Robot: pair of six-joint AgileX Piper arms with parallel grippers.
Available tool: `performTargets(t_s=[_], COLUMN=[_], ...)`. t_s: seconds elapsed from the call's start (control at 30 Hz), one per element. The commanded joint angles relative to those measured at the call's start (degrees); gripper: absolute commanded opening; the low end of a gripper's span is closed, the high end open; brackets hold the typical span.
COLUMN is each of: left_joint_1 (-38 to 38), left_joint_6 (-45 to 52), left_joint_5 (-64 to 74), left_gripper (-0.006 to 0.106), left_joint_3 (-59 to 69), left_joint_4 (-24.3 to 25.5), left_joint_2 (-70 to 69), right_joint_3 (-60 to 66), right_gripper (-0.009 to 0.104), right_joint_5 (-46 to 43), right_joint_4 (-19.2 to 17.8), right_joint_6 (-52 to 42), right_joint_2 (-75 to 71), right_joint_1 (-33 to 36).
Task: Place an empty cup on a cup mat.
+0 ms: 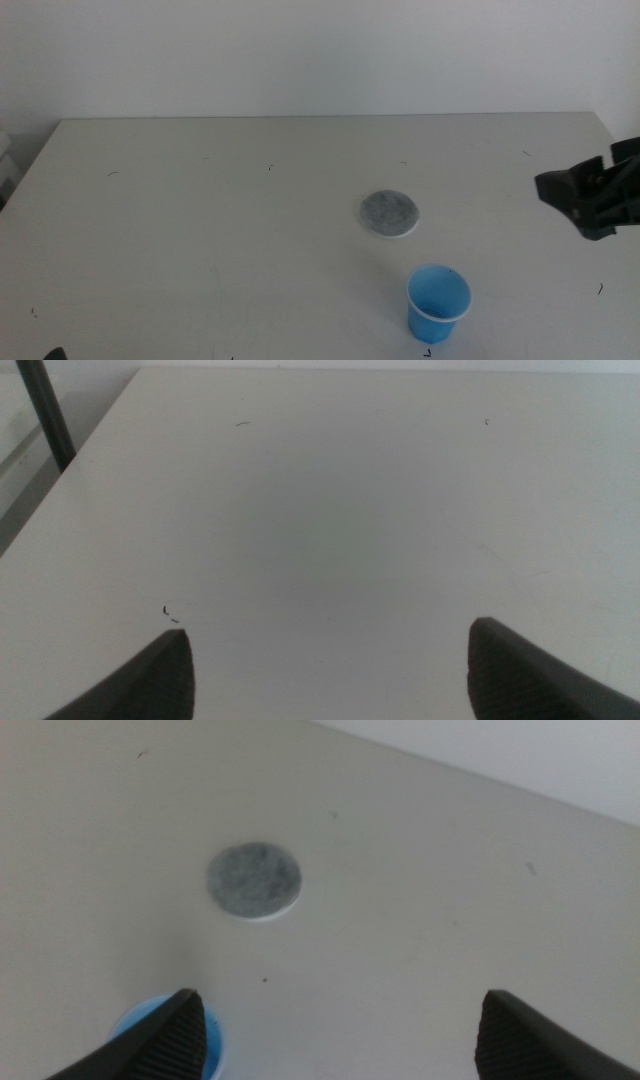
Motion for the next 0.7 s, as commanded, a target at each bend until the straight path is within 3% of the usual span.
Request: performTargets(t_s=[0.0,0.3,0.67], left_joint_1=[0.1,0.1,0.1], left_joint_6=[-0.6,-0.6,-0.6], left_joint_5=[-3.8,-3.8,-3.8], left_gripper=[0.105,0.105,0.105], left_joint_3=[-0.3,-0.3,-0.3], left_joint_4=[0.0,0.0,0.0], left_joint_2=[-0.2,-0.2,-0.2], right_joint_3=[-4.3,-7.0,-6.9], right_gripper=[0.094,0.094,0.094], right_joint_5=[0.8,1.6,1.7], right_joint_4=[-0.5,1.0,0.4], right_joint_6=[-0.1,-0.1,2.8], right_joint_2=[2.5,13.8,21.9], right_joint_1=[3.0,11.5,12.1])
